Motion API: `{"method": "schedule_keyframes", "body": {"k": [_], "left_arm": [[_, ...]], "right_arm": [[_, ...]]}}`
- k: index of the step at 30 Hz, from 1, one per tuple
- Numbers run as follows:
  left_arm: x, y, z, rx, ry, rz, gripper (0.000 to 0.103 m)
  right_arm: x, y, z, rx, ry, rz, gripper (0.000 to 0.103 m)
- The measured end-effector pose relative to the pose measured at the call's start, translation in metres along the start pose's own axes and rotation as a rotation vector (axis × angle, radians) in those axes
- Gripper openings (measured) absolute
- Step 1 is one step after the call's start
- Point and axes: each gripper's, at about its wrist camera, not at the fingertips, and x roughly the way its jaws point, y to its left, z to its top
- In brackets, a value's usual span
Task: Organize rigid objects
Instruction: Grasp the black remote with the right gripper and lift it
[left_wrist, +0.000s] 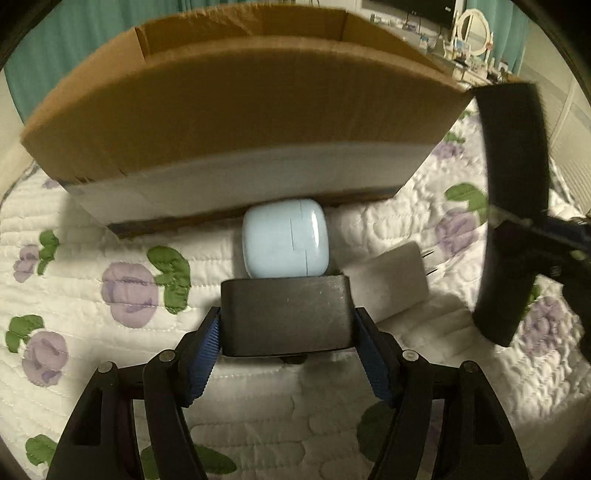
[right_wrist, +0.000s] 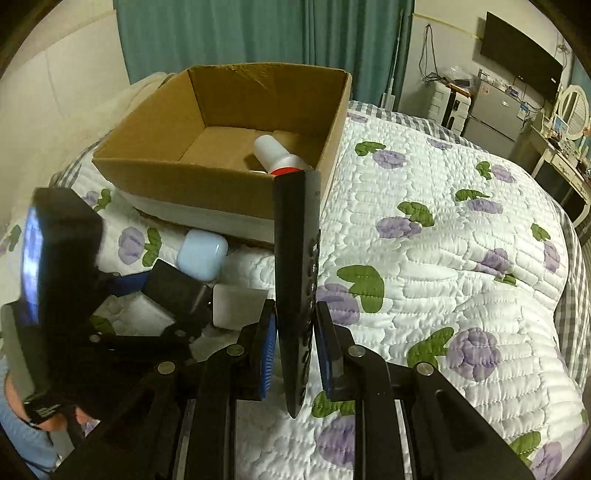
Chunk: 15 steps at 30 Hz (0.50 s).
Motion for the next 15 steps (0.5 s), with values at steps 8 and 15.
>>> {"method": "schedule_keyframes", "body": {"k": [8,15], "left_arm": [[-0.001,0.005,-0.001,-0.023,-0.019,-0.032,0.071],[-0.041,0.005,-0.008,-0.035,-0.098,-0.041,0.070]], "right_arm": [[-0.003,0.000,-0.001,0.016,-0.023,-0.002,0.019],[-0.038,0.003,0.003,0.019,-0.107,0.018,0.019]]}}
